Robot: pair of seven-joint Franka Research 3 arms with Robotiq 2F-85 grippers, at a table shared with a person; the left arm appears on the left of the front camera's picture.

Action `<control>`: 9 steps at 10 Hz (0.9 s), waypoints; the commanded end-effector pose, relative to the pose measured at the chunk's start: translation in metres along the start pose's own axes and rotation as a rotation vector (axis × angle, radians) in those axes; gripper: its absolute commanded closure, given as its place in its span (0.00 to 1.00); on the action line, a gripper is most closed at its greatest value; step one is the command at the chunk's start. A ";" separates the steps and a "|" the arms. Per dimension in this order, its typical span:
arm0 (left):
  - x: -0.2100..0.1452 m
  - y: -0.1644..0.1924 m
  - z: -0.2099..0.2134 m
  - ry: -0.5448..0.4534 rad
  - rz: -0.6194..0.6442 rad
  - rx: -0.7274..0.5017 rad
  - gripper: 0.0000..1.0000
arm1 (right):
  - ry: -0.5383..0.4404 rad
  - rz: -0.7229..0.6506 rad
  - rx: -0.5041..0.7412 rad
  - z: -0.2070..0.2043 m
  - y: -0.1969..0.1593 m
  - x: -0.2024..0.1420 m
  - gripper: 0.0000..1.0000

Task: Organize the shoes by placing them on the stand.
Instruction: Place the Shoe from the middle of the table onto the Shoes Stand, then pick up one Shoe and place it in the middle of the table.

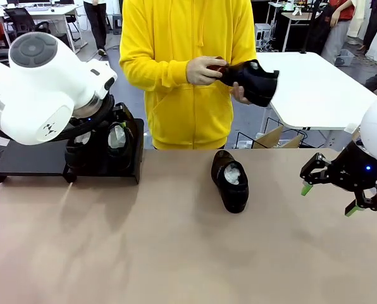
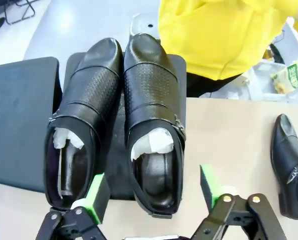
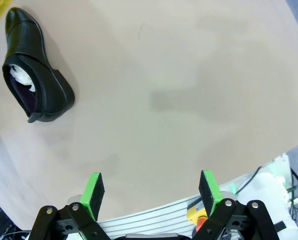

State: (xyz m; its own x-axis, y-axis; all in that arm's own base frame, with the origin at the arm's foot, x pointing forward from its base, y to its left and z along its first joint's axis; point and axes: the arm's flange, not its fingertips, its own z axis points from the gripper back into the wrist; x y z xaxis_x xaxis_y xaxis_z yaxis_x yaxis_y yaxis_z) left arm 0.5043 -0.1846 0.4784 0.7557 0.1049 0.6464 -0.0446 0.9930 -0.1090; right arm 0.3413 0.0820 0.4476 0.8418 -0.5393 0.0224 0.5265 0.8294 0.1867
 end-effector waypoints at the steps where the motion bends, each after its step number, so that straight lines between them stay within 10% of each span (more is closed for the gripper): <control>1: 0.001 0.011 -0.021 -0.001 -0.014 0.007 0.00 | 0.001 0.018 0.004 0.000 -0.001 0.002 0.00; 9: -0.002 0.011 -0.022 0.018 -0.003 0.005 0.00 | 0.001 0.018 0.004 0.000 -0.001 0.002 0.00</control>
State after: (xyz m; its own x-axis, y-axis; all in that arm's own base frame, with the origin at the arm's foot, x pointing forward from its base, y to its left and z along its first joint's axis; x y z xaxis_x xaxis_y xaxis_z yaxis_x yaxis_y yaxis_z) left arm 0.5162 -0.1752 0.4590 0.7676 0.1007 0.6330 -0.0452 0.9936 -0.1033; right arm 0.3413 0.0820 0.4475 0.8418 -0.5393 0.0222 0.5265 0.8295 0.1866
